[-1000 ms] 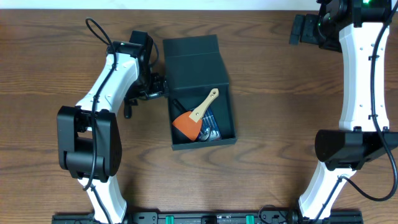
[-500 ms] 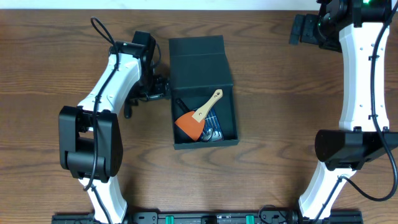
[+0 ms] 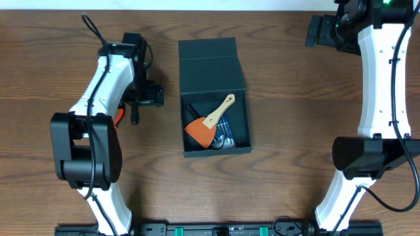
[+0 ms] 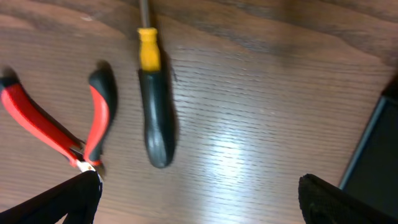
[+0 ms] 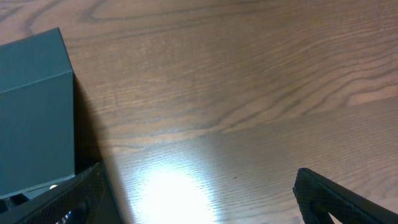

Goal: Pack container
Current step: 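Move the left gripper over the yellow-and-black screwdriver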

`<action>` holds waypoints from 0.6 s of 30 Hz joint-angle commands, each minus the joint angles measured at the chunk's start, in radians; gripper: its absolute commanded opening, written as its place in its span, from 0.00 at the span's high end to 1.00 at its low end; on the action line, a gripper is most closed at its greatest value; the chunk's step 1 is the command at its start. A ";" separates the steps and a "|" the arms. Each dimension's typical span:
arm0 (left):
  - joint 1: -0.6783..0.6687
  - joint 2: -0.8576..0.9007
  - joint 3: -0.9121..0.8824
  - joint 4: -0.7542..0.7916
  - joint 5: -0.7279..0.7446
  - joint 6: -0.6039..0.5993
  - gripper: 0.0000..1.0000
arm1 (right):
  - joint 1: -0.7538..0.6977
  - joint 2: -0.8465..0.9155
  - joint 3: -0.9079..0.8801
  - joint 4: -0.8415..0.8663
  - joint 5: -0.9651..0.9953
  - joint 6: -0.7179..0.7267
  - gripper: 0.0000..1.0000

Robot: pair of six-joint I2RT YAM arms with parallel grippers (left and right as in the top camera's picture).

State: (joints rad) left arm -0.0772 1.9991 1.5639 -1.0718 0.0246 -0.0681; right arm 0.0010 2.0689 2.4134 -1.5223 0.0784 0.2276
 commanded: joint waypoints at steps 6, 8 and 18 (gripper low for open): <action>0.042 -0.024 -0.002 0.042 0.047 0.109 0.00 | -0.002 -0.010 0.011 0.000 -0.001 0.011 0.01; 0.042 -0.022 -0.003 0.050 0.063 0.109 0.00 | -0.001 -0.010 0.011 0.000 -0.001 0.011 0.01; 0.042 0.030 -0.004 0.043 0.072 0.109 0.01 | -0.002 -0.010 0.011 0.000 -0.001 0.011 0.01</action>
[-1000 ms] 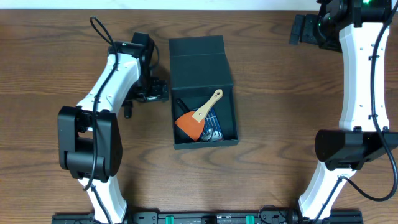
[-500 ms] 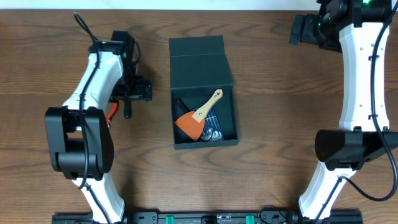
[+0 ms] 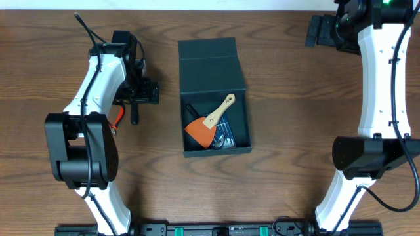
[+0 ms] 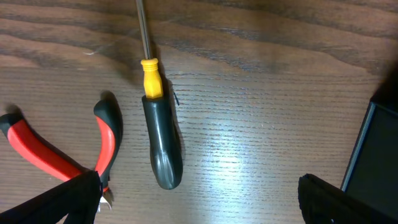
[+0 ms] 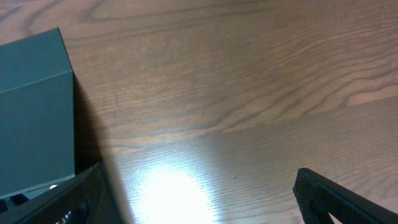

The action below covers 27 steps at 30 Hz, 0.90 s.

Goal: Pack container
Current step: 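Move the left gripper over the yellow-and-black screwdriver, then lower the left gripper and grasp the screwdriver's black handle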

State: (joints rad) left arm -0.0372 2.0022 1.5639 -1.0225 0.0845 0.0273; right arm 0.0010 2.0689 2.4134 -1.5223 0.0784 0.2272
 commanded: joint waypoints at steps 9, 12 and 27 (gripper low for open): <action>0.002 0.061 -0.021 -0.007 0.013 0.013 0.02 | -0.002 -0.010 0.011 0.000 -0.001 0.012 0.01; 0.002 0.082 -0.029 -0.008 0.013 0.013 0.02 | -0.001 -0.010 0.011 0.000 -0.001 0.011 0.01; 0.002 0.100 -0.092 0.056 0.013 0.013 0.02 | -0.002 -0.010 0.011 0.000 0.000 0.011 0.01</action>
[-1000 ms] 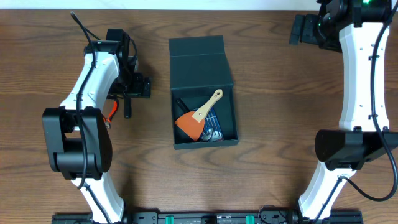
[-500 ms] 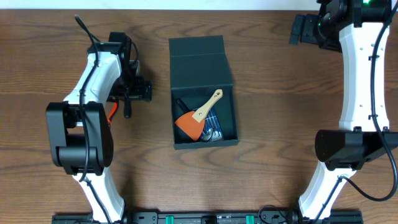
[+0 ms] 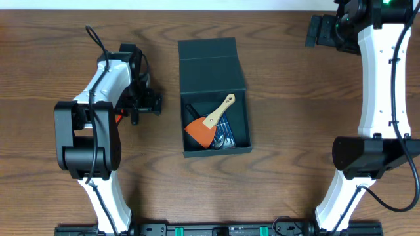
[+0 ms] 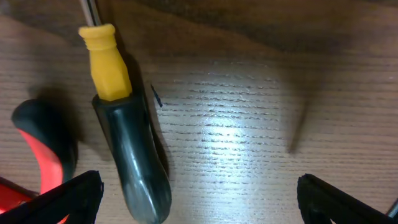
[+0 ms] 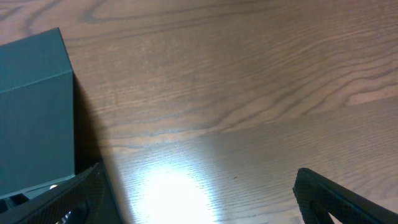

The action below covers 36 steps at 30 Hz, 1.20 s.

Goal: Pack container
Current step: 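Lower the left gripper and grasp the screwdriver's black handle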

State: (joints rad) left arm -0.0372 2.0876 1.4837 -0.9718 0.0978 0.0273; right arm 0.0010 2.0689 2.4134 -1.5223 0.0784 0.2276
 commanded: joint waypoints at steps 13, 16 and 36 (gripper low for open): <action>0.002 0.017 -0.024 0.035 0.000 -0.006 0.05 | -0.002 -0.010 0.011 0.000 -0.001 0.011 0.01; 0.002 0.017 -0.027 0.036 -0.001 -0.006 0.11 | -0.002 -0.010 0.011 0.000 -0.001 0.011 0.01; 0.002 0.017 -0.027 0.035 -0.036 -0.072 0.29 | 0.000 -0.010 0.011 0.000 -0.001 0.011 0.01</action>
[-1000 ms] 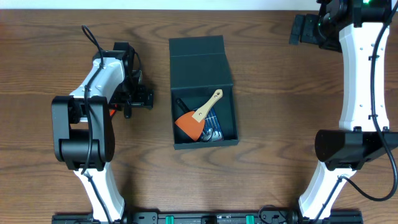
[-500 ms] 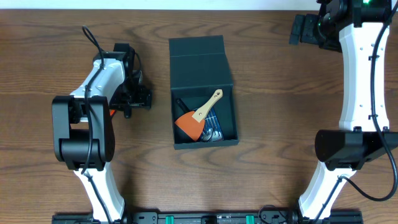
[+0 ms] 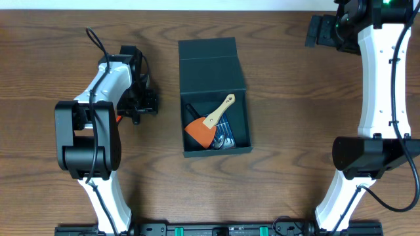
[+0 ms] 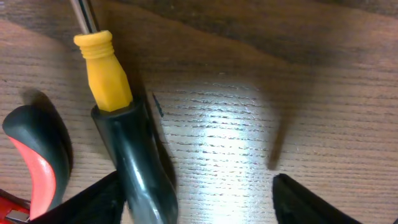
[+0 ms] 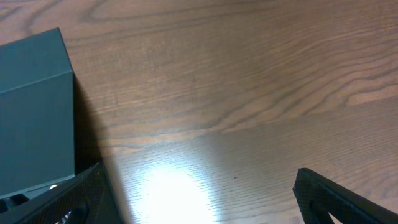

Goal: Pack container
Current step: 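Lower the left gripper and grasp the screwdriver's black handle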

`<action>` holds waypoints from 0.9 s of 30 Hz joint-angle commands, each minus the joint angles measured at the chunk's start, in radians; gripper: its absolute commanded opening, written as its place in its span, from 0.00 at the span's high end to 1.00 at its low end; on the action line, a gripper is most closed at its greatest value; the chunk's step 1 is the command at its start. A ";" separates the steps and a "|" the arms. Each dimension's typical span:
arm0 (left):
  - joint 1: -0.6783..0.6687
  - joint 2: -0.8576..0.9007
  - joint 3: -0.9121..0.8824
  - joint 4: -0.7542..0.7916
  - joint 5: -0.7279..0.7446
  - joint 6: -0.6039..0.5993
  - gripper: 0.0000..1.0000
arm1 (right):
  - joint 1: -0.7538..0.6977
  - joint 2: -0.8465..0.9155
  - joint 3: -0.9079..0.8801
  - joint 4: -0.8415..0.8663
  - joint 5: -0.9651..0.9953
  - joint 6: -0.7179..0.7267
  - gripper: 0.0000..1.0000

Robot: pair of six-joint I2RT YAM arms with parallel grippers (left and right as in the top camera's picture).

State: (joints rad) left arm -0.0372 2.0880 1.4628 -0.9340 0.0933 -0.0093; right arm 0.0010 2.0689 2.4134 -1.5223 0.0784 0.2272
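A dark open container (image 3: pixel 216 134) sits mid-table with its lid (image 3: pixel 210 65) folded back. An orange spatula (image 3: pixel 209 123) with a wooden handle lies inside it on other items. A screwdriver (image 4: pixel 140 171) with a black handle and yellow collar lies on the table left of the container. My left gripper (image 4: pixel 194 202) is low over the screwdriver and open. The handle sits between the fingers, against the left finger (image 4: pixel 87 202). In the overhead view the left gripper (image 3: pixel 136 105) hides the screwdriver. My right gripper (image 5: pixel 199 199) hangs open and empty at the far right.
Red-handled pliers (image 4: pixel 38 162) lie just left of the screwdriver, close to my left finger. The container lid's block (image 5: pixel 34 106) shows at the left of the right wrist view. Bare wood table (image 3: pixel 295 131) lies right of the container.
My left gripper's fingers have come closer together around the screwdriver handle, and the left finger now lies against it. The right arm and the container are unchanged.
My left gripper first stood open above the screwdriver and pliers. It then viewed both from a little higher. Later it was low over the screwdriver handle with its fingers wide. Now the fingers are narrower around the handle. The right arm stayed still throughout.
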 commanded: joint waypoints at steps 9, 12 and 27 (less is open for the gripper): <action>0.002 0.016 -0.006 -0.002 -0.060 -0.084 0.46 | 0.000 -0.010 0.011 0.000 -0.001 0.011 0.01; 0.002 0.016 -0.006 -0.002 -0.064 -0.094 0.52 | 0.000 -0.010 0.011 0.000 -0.001 0.011 0.01; 0.002 0.016 -0.006 -0.001 -0.087 -0.136 0.78 | 0.000 -0.010 0.011 0.000 -0.001 0.011 0.01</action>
State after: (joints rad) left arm -0.0372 2.0880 1.4628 -0.9340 0.0212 -0.1356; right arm 0.0010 2.0689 2.4134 -1.5223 0.0784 0.2276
